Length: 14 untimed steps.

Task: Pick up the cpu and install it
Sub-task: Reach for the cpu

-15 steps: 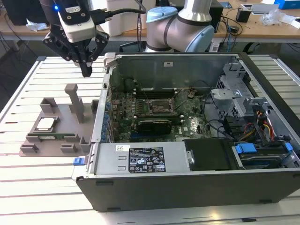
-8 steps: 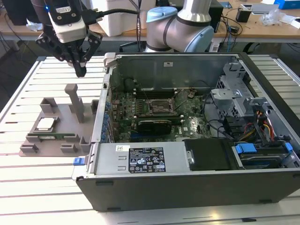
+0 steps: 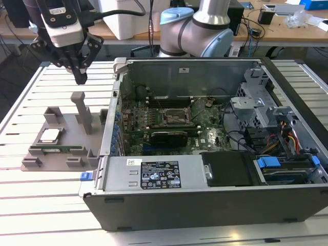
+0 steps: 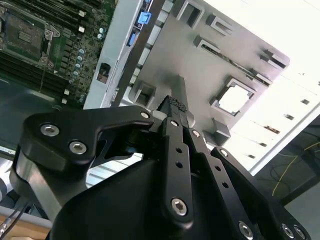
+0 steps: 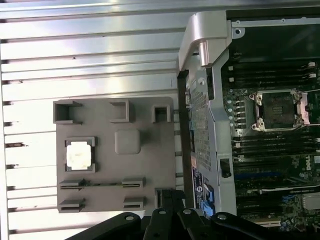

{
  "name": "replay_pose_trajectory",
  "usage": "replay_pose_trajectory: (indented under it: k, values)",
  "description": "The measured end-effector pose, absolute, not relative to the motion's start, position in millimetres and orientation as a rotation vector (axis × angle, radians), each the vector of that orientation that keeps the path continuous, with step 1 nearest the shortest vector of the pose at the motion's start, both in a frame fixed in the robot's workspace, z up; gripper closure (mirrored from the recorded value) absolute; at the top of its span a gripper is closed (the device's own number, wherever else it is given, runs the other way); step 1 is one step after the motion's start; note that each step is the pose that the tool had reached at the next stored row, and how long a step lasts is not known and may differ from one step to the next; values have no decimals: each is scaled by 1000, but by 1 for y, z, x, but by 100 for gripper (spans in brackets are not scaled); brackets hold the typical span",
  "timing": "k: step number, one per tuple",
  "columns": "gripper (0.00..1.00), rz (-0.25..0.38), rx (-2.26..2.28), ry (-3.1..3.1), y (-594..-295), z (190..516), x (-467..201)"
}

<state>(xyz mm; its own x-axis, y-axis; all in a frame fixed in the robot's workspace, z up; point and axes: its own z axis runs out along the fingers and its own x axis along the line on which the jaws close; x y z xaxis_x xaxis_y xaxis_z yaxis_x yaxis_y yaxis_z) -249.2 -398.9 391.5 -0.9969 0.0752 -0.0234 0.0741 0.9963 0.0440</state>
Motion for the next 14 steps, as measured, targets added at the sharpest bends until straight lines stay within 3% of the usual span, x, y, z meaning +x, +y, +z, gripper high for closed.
replay_pose_trajectory:
  k: [14]
  values:
    - [89, 66, 117, 3114, -399, 391, -278]
